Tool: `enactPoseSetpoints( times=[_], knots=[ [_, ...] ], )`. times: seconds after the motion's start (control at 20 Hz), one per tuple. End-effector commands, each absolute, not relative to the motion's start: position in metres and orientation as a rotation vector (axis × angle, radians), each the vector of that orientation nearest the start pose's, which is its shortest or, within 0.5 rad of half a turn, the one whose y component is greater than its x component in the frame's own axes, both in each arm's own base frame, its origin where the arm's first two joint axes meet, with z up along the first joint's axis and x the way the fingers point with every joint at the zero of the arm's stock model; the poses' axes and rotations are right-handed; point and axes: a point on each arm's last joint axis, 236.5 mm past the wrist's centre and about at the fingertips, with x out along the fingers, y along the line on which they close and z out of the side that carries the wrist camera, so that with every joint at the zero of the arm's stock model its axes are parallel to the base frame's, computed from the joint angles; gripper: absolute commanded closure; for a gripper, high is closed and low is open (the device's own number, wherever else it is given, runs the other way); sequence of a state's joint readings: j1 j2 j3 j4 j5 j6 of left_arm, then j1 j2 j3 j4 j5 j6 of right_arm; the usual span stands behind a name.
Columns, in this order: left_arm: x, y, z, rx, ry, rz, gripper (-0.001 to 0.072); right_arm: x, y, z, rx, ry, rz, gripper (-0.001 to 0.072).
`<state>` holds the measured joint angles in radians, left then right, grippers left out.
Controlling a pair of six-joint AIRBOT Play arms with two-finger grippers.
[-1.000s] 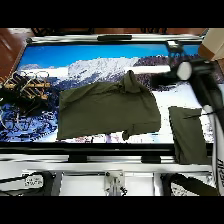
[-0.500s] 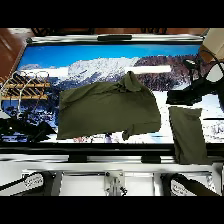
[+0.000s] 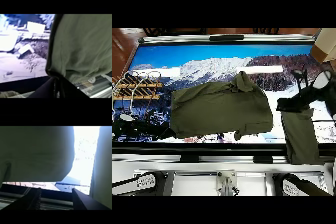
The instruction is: Fold the shirts.
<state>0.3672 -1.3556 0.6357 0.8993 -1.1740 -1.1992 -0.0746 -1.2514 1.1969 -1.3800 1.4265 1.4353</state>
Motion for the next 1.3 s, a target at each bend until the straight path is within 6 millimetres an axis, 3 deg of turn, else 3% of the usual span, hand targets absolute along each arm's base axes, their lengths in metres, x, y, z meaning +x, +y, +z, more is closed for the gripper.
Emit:
enactPoseSetpoints(
  times=[0.0, 0.15, 0.3, 0.5, 0.75, 0.8, 0.85, 0.9, 1.0, 1.1, 1.15, 1.25],
  knots=[
    [0.256, -0.054, -0.111, -0.783, 1.564, -0.254, 0.0678, 0.316, 0.024, -0.032, 0.284, 1.485, 0.147, 0.0218],
    [0.261, -0.052, -0.102, -0.761, 1.526, -0.255, 0.0679, 0.309, 0.016, -0.062, 0.358, 1.473, 0.102, 0.0218],
    [0.264, -0.051, -0.095, -0.735, 1.495, -0.266, 0.0679, 0.317, 0.008, -0.082, 0.352, 1.454, 0.066, 0.0218],
    [0.266, -0.050, -0.091, -0.729, 1.482, -0.266, 0.0679, 0.330, 0.021, -0.110, 0.456, 1.461, 0.068, 0.0218],
    [0.272, -0.048, -0.087, -0.719, 1.462, -0.267, 0.0679, 0.334, 0.038, -0.121, 0.514, 1.472, 0.102, 0.0222],
    [0.276, -0.047, -0.083, -0.715, 1.452, -0.268, 0.0679, 0.333, 0.043, -0.119, 0.506, 1.475, 0.120, 0.0305],
    [0.281, -0.045, -0.078, -0.711, 1.440, -0.270, 0.0679, 0.331, 0.048, -0.115, 0.487, 1.478, 0.148, 0.0514],
    [0.289, -0.043, -0.070, -0.698, 1.425, -0.281, 0.0679, 0.332, 0.050, -0.106, 0.471, 1.465, 0.172, 0.0632],
    [0.312, -0.037, -0.039, -0.652, 1.365, -0.319, 0.0680, 0.345, 0.050, -0.069, 0.414, 1.368, 0.223, 0.0631],
    [0.350, -0.025, 0.023, -0.550, 1.211, -0.344, 0.0681, 0.369, 0.049, 0.004, 0.299, 1.173, 0.289, 0.0631],
    [0.371, -0.017, 0.073, -0.474, 1.081, -0.345, 0.0680, 0.381, 0.048, 0.054, 0.239, 1.045, 0.308, 0.0632],
    [0.397, 0.002, 0.205, -0.315, 0.763, -0.311, 0.0680, 0.393, 0.041, 0.187, 0.130, 0.696, 0.291, 0.0632]
  ],
)
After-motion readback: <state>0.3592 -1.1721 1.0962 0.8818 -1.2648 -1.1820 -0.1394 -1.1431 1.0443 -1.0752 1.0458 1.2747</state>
